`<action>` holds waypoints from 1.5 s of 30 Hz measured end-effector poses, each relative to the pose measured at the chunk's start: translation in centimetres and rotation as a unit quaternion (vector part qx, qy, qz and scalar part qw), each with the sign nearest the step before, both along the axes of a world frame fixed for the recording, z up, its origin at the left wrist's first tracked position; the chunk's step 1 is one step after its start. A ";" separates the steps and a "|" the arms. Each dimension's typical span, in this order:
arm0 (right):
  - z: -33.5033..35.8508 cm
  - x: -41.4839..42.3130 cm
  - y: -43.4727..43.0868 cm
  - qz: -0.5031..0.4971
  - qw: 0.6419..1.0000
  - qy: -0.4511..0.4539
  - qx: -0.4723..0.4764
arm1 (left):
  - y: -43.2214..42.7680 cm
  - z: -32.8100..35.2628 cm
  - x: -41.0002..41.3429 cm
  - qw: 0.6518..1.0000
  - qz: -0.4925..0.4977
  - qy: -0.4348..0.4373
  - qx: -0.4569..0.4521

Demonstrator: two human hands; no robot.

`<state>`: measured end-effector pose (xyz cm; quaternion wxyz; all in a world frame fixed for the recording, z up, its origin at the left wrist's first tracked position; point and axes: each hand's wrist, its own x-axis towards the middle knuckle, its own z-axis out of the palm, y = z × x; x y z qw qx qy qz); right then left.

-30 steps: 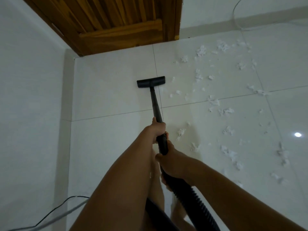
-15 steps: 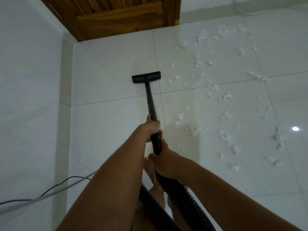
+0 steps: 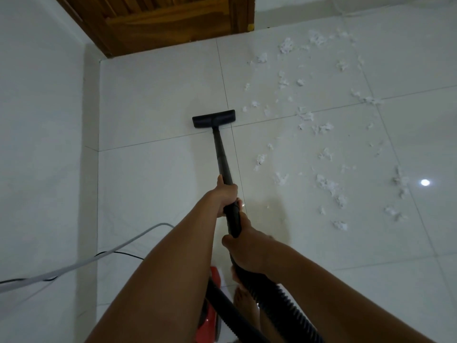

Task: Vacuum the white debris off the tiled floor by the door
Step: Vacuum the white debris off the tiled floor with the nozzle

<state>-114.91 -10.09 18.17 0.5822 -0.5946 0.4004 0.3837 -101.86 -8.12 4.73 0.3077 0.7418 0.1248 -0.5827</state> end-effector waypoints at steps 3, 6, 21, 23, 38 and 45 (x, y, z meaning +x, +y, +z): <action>0.7 -1.9 1.7 0.025 0.999 -0.006 -0.020 | 1.6 -0.1 -1.8 1.000 -0.009 -0.002 0.001; 2.2 -3.9 3.2 0.030 0.999 -0.003 -0.024 | 3.1 0.4 -4.0 1.000 -0.002 0.007 0.001; 0.3 -13.8 10.2 -0.002 0.999 -0.032 -0.008 | 9.5 -0.5 -13.8 1.000 0.008 0.015 -0.011; 0.0 -14.8 10.7 0.003 0.999 -0.037 -0.014 | 10.1 -0.5 -14.8 1.000 0.003 0.011 -0.012; -0.2 -31.0 17.0 -0.098 0.993 -0.035 0.054 | 16.6 1.6 -30.6 1.000 -0.001 0.001 -0.007; 0.3 -36.5 21.3 -0.072 0.996 -0.015 0.049 | 20.3 3.6 -36.4 1.000 0.003 0.006 0.003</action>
